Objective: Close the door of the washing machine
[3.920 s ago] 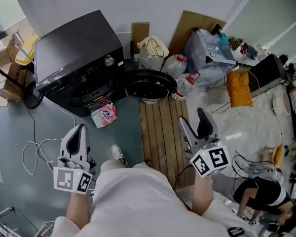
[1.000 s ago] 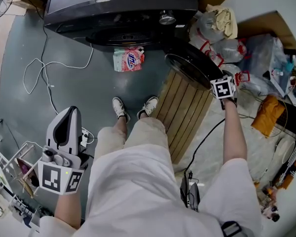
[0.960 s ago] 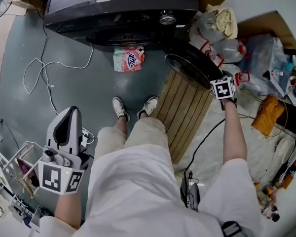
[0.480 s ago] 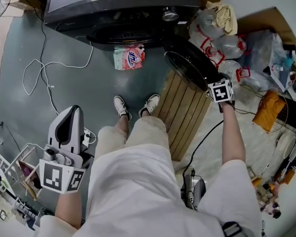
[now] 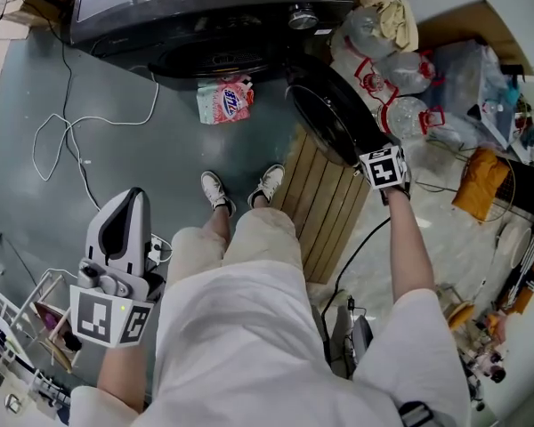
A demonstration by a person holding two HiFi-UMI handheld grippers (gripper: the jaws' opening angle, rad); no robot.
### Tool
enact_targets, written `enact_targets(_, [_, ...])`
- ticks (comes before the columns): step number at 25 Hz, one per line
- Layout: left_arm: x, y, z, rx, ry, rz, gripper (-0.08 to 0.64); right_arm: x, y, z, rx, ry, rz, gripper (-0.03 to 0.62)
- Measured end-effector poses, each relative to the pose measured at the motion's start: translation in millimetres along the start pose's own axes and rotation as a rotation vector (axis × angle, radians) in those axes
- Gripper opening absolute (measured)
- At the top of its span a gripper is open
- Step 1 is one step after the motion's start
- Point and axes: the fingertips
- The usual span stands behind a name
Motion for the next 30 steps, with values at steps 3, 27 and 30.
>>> enact_targets(3, [3.7,0.2,3.3,-0.004,0.017,-0.001,0.004,17.7,0.2,2.9,0.000,-0.009,-0.016,0.331])
enact_targets(27, [51.8,-6.4,30.2,-0.039,0.062,0.039,0.005,152.1,-39.2,18.6,-0.069,-0.090,-0.244,0.245])
enact_targets(30, [58.8,-5.2,34.0,-0.049,0.056,0.054,0.004,165.8,-47.4,18.4,-0.075,-0.103,-0.279,0.247])
Point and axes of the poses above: the fingertips, and each gripper's own axes: z backward along the fingers, x to its left, y out of its underside, and after that the axes turned 5 degrees about z, right-handed
